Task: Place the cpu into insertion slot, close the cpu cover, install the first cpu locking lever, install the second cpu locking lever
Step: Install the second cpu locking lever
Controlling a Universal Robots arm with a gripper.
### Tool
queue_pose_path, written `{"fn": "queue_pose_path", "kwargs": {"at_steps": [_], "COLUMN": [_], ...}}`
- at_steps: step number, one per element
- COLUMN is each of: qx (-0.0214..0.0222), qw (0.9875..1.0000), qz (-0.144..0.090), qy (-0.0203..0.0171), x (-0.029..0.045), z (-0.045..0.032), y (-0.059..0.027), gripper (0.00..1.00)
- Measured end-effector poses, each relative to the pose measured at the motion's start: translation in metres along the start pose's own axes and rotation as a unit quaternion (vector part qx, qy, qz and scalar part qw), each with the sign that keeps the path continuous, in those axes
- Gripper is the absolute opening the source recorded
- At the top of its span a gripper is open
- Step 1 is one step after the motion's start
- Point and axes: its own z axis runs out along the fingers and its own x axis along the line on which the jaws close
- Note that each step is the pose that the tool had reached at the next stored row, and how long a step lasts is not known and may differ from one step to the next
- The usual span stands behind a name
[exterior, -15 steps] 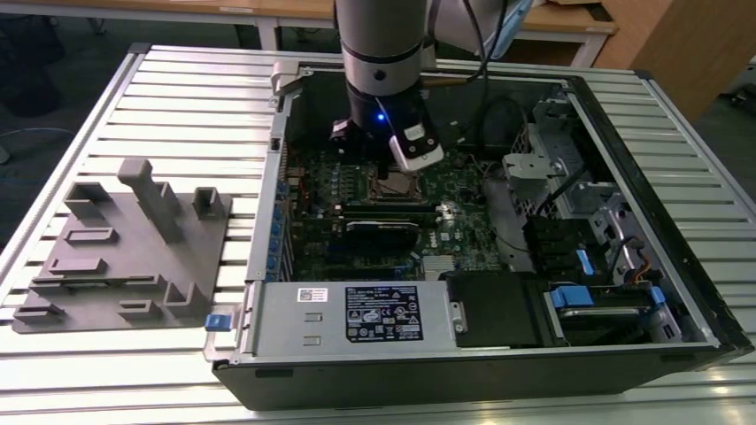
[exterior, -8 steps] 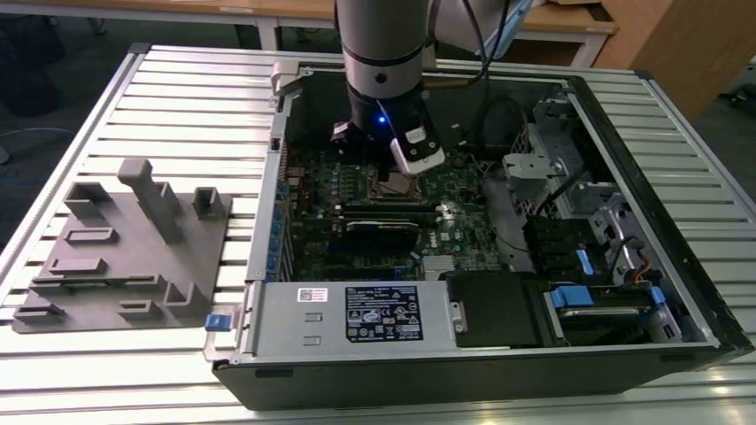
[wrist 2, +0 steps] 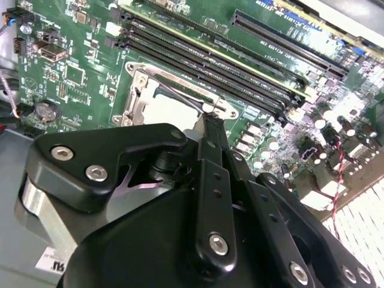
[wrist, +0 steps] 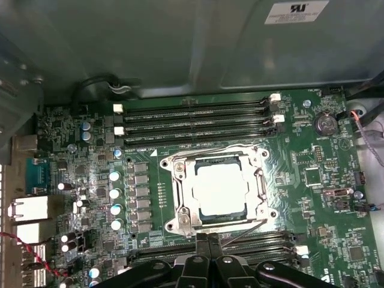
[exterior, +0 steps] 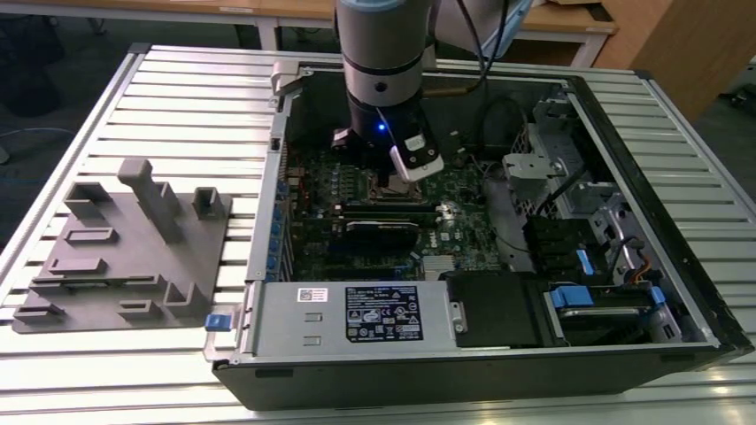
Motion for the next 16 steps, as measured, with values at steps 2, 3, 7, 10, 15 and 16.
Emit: {"fn": "queue_pose_path", "kwargs": {"at_steps": [2,3,7,10,15,16], "qx": [0.0001,0.0002,0.0001,0.0000,0.0000,0.0000], "qw": [1.0000,1.0000,1.0000,1.0000,1.0000,1.0000], "qz": [0.000,0.000,0.000,0.000,0.000,0.000], "qy": [-0.0004,-0.0006,-0.0012,-0.0017,-0.0028,-0.0028], "x": [0.0004,0.0007,0.0026,0.0045,0.0085,0.0094], "z": [0.0037,0.0052,0.0106,0.0144,0.0196,0.0200], "y": [-0.0006,-0.0009,-0.0021,-0.0029,-0.0043,-0.0045], "gripper": [0.11,0.11,0.11,0.11,0.11,0.11]}}
